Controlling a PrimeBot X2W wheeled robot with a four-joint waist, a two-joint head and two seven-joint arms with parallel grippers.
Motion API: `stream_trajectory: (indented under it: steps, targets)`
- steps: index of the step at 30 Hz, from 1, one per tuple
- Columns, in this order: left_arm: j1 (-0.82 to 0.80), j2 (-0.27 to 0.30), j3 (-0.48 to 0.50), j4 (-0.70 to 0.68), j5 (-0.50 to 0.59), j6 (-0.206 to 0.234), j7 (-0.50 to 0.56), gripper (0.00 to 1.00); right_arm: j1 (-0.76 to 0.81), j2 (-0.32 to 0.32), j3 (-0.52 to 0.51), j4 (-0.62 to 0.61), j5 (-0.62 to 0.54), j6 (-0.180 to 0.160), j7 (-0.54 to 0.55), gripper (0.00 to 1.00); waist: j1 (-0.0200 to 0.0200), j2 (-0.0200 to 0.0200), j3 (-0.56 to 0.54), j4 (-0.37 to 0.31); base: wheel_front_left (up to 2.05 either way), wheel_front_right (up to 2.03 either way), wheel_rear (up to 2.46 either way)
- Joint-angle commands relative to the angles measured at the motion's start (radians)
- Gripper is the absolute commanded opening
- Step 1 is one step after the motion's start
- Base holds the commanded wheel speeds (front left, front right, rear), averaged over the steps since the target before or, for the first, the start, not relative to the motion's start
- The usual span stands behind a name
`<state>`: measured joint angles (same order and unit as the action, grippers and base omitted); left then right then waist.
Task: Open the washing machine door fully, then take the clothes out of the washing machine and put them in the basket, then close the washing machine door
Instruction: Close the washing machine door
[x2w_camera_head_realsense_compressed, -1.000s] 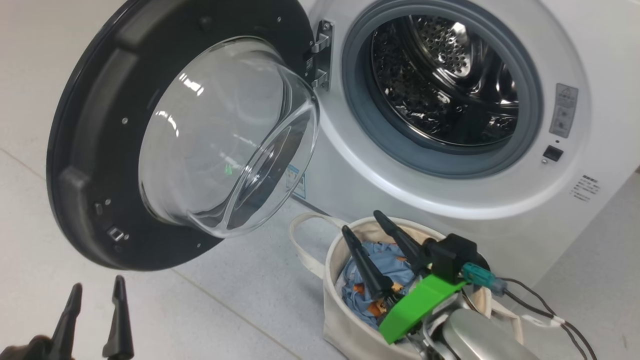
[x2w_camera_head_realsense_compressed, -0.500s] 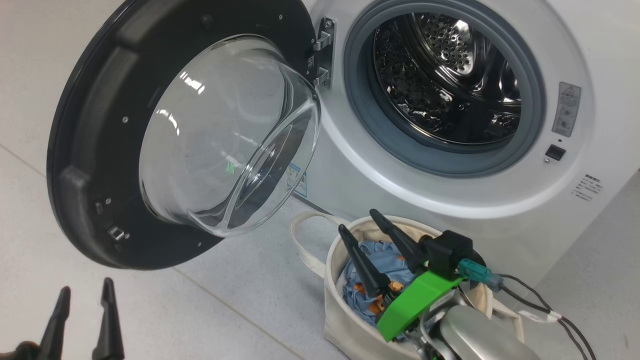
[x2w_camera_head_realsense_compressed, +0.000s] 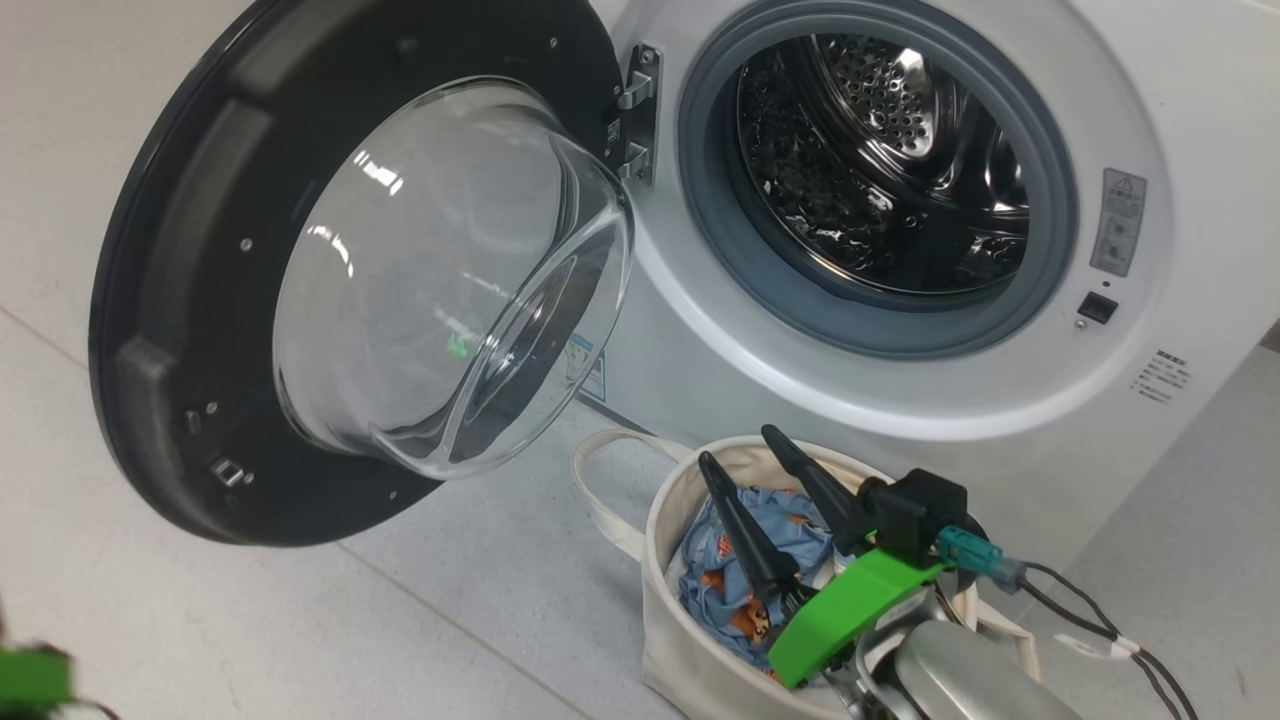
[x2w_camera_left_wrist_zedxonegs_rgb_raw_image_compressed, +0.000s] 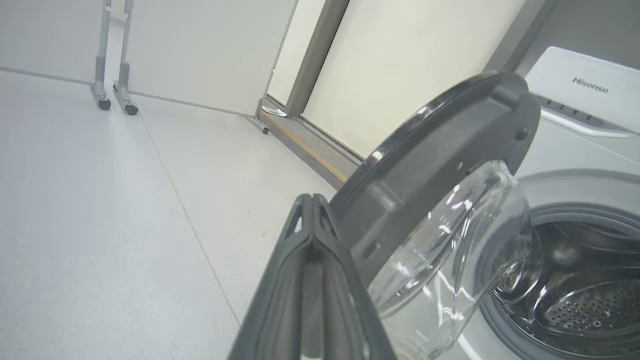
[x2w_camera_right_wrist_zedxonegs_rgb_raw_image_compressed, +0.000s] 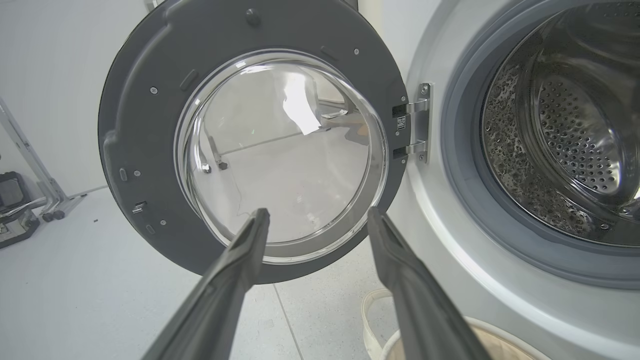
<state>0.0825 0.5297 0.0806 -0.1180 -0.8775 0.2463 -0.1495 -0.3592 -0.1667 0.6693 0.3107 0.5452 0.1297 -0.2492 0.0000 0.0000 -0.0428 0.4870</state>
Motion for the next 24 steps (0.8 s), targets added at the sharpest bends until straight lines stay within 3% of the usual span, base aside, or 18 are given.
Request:
stream_trajectory:
  steps: [1, 7, 14, 17, 24]
  targets:
    - [-0.090, 0.052, 0.072, -0.013, -0.023, -0.009, 0.012, 0.00, -0.012, 0.009, 0.000, -0.035, -0.012, 0.001, -0.013, 1.00, 0.0000, 0.0000, 0.000, -0.001, 0.00, 0.00, 0.00]
    - [-0.249, 0.087, 0.153, 0.149, -0.203, -0.052, 0.122, 0.00, -0.010, 0.005, -0.001, -0.033, -0.013, 0.001, -0.013, 1.00, 0.0000, 0.0000, -0.001, -0.007, 0.00, 0.00, 0.00]
    - [-0.441, 0.080, 0.191, 0.399, -0.398, -0.099, 0.260, 0.00, 0.005, -0.007, -0.014, -0.031, -0.016, 0.001, -0.013, 1.00, 0.0000, 0.0000, -0.010, -0.020, 0.00, 0.00, 0.00]
    - [-0.534, 0.062, 0.186, 0.507, -0.503, -0.132, 0.372, 0.00, 0.015, -0.015, -0.019, -0.032, -0.017, 0.001, -0.013, 1.00, 0.0000, 0.0000, -0.017, -0.031, 0.00, 0.00, 0.00]
    - [-0.627, 0.049, 0.157, 0.629, -0.563, -0.167, 0.471, 0.00, 0.029, -0.024, -0.027, -0.037, -0.020, 0.001, -0.013, 1.00, 0.0000, 0.0000, -0.026, -0.046, 0.00, 0.00, 0.00]
